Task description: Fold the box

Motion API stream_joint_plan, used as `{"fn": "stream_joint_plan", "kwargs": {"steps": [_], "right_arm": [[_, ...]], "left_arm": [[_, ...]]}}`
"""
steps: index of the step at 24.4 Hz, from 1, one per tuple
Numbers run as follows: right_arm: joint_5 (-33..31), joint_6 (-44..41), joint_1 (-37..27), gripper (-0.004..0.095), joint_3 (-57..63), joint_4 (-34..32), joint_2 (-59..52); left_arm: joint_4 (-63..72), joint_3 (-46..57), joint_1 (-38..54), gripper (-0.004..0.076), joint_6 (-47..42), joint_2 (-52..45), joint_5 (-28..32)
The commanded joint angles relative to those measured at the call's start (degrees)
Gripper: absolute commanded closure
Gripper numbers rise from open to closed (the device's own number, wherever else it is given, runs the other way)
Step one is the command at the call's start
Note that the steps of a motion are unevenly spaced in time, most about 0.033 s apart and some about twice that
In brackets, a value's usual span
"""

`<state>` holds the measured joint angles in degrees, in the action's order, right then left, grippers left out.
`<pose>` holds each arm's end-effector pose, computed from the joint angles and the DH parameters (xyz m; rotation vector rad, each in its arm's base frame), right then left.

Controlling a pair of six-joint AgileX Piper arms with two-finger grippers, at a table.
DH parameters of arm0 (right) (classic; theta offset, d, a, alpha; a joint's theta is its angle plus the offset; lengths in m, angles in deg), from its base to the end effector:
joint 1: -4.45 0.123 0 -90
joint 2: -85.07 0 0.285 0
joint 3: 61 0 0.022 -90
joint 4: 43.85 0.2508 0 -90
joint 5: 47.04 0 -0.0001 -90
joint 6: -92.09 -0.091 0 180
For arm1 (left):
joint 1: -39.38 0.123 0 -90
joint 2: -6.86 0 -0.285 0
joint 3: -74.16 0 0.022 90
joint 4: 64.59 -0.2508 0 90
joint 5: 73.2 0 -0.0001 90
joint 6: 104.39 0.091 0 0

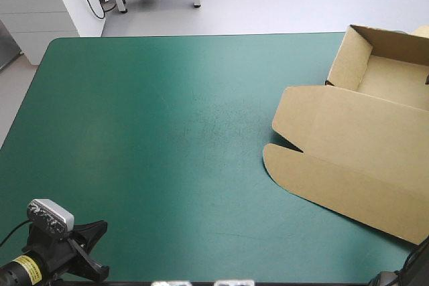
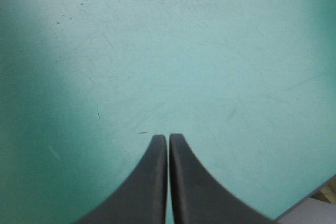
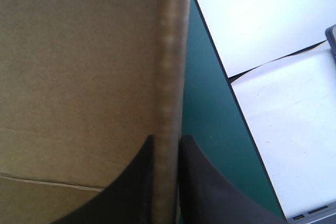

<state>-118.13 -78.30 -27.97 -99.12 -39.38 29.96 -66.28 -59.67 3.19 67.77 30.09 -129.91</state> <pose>0.3804 -0.2336 0.3088 0.5588 2.6944 -0.0919 0.0325 -0.0210 0.2906 0.5497 2.1596 -0.3906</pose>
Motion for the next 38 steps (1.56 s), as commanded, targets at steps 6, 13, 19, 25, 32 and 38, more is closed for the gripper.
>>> {"fn": "stream_joint_plan", "kwargs": {"steps": [6, 13, 19, 25, 32, 38], "right_arm": [[1.06, 0.06, -0.53, 0.0236, -2.7, -0.55, -2.31], [-0.27, -2.09, -0.42, 0.0639, -3.85, 6.16, -11.88], [-0.27, 3.1, 3.57, 0.0908, 5.1, 17.98, -30.55], [1.74, 5.44, 15.59, 0.0908, 20.32, 16.09, -46.18], [8.93, 7.17, 30.11, 0.0909, 38.16, 13.98, -61.28], [21.67, 10.94, 33.45, 0.091, 55.7, 12.89, -74.1]], "left_arm": [[0.14, -1.37, -0.39, 0.0731, -0.3, 0.68, 3.95], [2.75, -1.37, -0.39, 0.0731, -0.14, 0.68, 2.5], [1.69, -1.37, -0.39, 0.0731, -0.04, 0.68, 4.8], [-0.3, -1.37, -0.39, 0.0731, 0.22, 0.68, 6.43], [0.53, -1.37, -0.39, 0.0731, 2.76, 0.68, 6.43], [0.54, 0.46, -0.39, 0.0731, 7.84, 0.68, 8.35]]}}
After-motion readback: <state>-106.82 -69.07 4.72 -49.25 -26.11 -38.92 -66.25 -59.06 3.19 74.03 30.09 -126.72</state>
